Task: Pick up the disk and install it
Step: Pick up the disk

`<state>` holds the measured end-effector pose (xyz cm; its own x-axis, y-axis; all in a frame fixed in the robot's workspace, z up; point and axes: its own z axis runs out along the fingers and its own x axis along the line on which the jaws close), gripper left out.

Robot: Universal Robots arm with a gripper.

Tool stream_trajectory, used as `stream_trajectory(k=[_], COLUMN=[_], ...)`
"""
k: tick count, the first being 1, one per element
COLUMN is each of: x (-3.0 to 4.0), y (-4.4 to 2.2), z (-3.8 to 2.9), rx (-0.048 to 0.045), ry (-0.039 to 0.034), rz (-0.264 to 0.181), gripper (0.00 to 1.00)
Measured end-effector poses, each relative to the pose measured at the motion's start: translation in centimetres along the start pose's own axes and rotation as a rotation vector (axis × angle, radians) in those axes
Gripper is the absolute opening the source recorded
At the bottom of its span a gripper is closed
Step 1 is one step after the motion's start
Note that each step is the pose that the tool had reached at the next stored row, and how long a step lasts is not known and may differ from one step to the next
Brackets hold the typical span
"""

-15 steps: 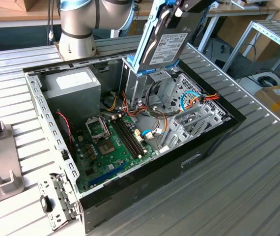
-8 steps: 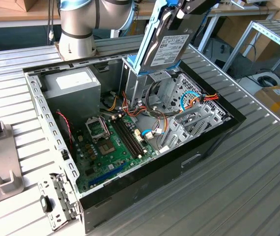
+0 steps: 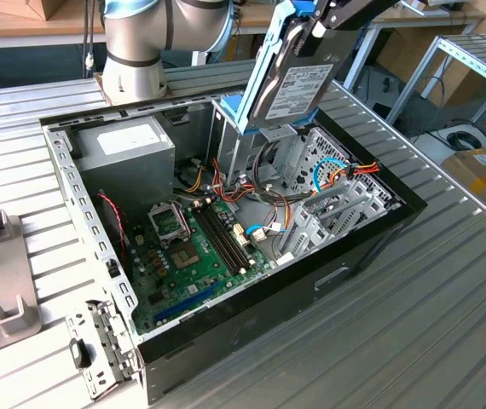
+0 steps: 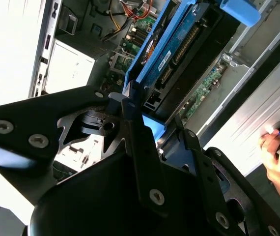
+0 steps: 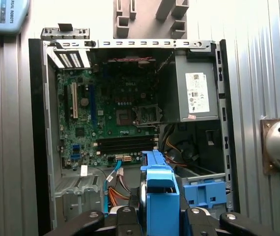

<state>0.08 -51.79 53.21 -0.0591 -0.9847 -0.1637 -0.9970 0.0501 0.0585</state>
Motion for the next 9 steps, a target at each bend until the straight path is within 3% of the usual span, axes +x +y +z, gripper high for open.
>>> stream_trajectory(k=[9], x=[0.74], y=[-0.04], z=[-0.08], rx=[0.0001], ry=[-0.0001], rz=[0.000], gripper=[0.37])
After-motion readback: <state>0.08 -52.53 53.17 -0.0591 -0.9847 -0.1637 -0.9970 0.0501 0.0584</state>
